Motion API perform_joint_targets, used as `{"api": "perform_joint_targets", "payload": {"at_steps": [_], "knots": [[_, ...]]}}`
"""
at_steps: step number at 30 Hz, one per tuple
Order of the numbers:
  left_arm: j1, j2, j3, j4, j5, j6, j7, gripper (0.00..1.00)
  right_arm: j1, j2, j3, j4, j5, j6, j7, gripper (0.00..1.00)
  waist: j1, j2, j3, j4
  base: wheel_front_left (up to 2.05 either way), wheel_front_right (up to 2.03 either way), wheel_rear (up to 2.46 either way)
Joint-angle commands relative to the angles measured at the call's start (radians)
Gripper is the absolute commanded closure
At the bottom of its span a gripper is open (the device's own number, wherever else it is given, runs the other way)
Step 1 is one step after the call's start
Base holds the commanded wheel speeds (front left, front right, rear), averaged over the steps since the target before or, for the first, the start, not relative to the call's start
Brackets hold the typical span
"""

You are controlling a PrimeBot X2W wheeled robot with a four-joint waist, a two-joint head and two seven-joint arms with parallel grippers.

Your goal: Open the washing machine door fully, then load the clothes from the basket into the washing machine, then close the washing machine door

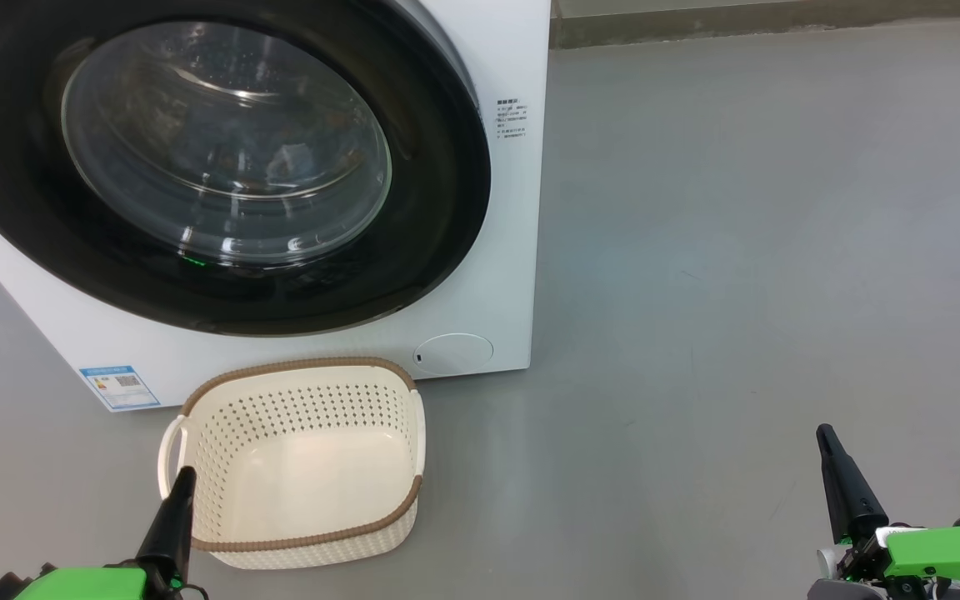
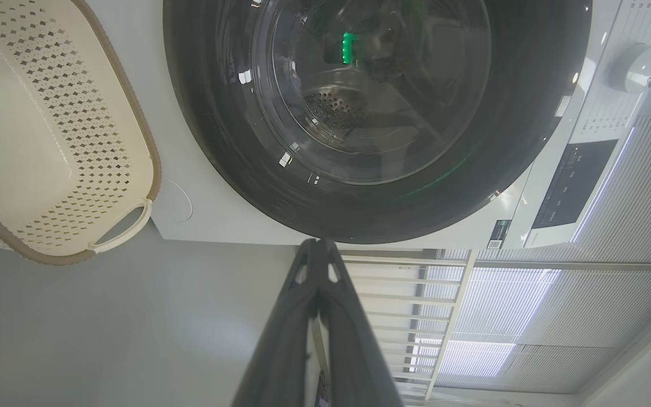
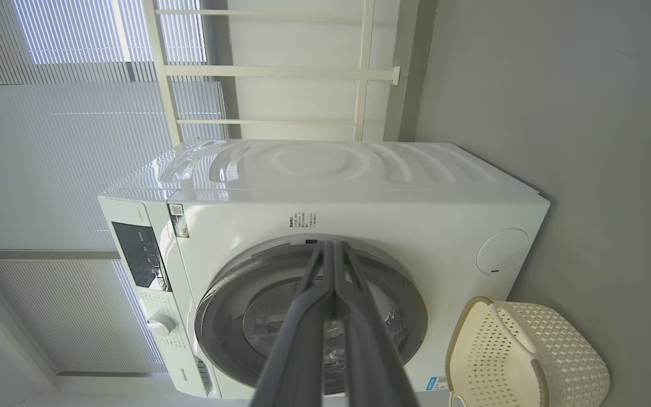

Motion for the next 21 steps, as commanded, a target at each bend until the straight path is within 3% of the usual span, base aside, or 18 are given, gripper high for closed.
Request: {"api": "perform_joint_targets", "payload": {"at_steps": [1,21], "knots": [[-0.041,0.011,0.034,-0.018,-0.005,-0.003,0.008,1.00,-0.039,-0.006,0.021,-0.025,-0.001,-0.001,0.004,1.00,0.0000,0.0000,0.000,0.000,0.00,0.00,0.00],[-0.041,0.010,0.036,-0.018,-0.003,-0.003,0.010,1.00,-0.039,-0.005,0.020,-0.024,-0.002,-0.001,0.006,1.00,0.0000,0.0000,0.000,0.000,0.00,0.00,0.00]]}}
